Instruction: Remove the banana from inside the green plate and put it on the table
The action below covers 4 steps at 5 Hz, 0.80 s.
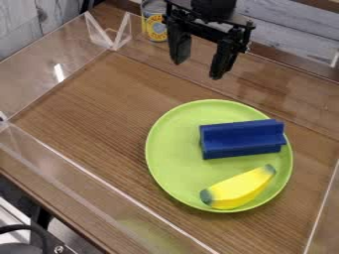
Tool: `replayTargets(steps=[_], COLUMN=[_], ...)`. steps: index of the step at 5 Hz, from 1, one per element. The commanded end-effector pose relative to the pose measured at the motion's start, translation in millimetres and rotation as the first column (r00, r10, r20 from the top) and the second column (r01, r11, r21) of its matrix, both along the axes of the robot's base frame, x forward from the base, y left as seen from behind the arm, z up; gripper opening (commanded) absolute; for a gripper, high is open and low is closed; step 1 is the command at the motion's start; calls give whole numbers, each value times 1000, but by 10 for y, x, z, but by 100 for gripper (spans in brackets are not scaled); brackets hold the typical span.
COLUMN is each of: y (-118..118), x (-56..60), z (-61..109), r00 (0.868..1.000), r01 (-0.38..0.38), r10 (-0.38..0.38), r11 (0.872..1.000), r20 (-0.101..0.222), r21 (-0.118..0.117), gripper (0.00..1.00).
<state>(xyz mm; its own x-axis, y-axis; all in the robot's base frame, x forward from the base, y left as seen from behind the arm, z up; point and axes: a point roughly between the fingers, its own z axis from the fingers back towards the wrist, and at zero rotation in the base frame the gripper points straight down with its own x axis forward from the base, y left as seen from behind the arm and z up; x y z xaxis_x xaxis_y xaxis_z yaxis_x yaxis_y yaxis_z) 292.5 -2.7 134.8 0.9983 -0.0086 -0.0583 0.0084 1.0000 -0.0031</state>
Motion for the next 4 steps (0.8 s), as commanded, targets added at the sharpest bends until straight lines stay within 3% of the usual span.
replayTargets(steps=[1,2,3,4], y=[-87,-281,-455,-534], x=[-99,-305,-465,-542], z=[-42,-53,-60,-86], r00=[998,976,941,925], r01=[68,217,340,380], r10=[-68,-217,-339,-380], r11=[998,976,941,925], r20=[-13,-3,18,21], r21=[-4,-11,-9,-7], gripper=[100,100,100,100])
